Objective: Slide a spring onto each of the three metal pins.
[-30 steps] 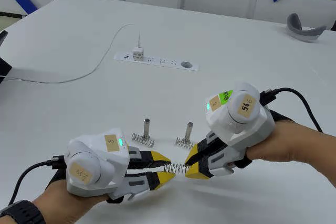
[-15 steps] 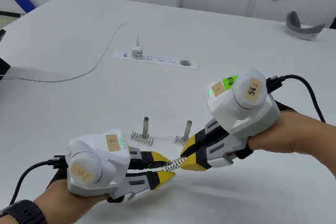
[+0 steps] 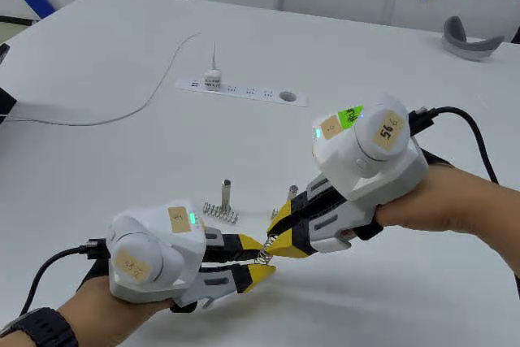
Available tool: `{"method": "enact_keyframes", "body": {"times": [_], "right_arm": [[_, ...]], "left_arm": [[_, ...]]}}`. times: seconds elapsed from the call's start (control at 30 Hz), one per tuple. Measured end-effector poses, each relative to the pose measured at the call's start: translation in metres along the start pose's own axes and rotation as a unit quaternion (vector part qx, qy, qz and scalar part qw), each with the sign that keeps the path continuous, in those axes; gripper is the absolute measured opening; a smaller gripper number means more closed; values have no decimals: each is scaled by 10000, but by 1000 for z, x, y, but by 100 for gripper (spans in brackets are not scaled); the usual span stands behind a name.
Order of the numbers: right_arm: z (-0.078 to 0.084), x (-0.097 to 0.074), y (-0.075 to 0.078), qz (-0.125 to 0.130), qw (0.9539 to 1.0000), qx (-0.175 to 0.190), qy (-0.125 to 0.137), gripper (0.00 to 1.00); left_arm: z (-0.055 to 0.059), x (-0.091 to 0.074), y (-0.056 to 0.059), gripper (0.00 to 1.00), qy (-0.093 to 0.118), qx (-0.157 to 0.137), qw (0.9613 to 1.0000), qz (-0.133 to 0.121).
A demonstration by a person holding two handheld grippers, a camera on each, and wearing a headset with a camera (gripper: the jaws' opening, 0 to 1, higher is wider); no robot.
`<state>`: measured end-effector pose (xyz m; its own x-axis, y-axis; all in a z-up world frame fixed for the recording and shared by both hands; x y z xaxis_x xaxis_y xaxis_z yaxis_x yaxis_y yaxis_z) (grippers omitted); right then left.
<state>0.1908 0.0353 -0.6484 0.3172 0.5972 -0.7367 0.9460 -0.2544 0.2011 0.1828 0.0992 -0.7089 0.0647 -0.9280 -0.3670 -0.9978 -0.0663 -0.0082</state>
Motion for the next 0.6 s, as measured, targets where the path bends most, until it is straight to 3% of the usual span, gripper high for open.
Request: {"method": "enact_keyframes", "body": {"times": [0.6], "right_arm": [[4, 7, -3, 16, 9995, -174, -261, 13]], "left_arm": [[-1, 1, 1, 11, 53, -46, 10000, 3]]}}
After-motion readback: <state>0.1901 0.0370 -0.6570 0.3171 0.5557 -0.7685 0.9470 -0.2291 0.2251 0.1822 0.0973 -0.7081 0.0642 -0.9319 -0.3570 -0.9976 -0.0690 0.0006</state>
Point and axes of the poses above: the centre of the closed fingertips' face, and the gripper's own axes: x roughly forward along the fingers, y roughly to its right, z roughly out of its underside, the point moved 6 cm from there along -x, roughly backward along the fingers, and after that the axes turned 14 degrees about z, right-handed, at the moved point
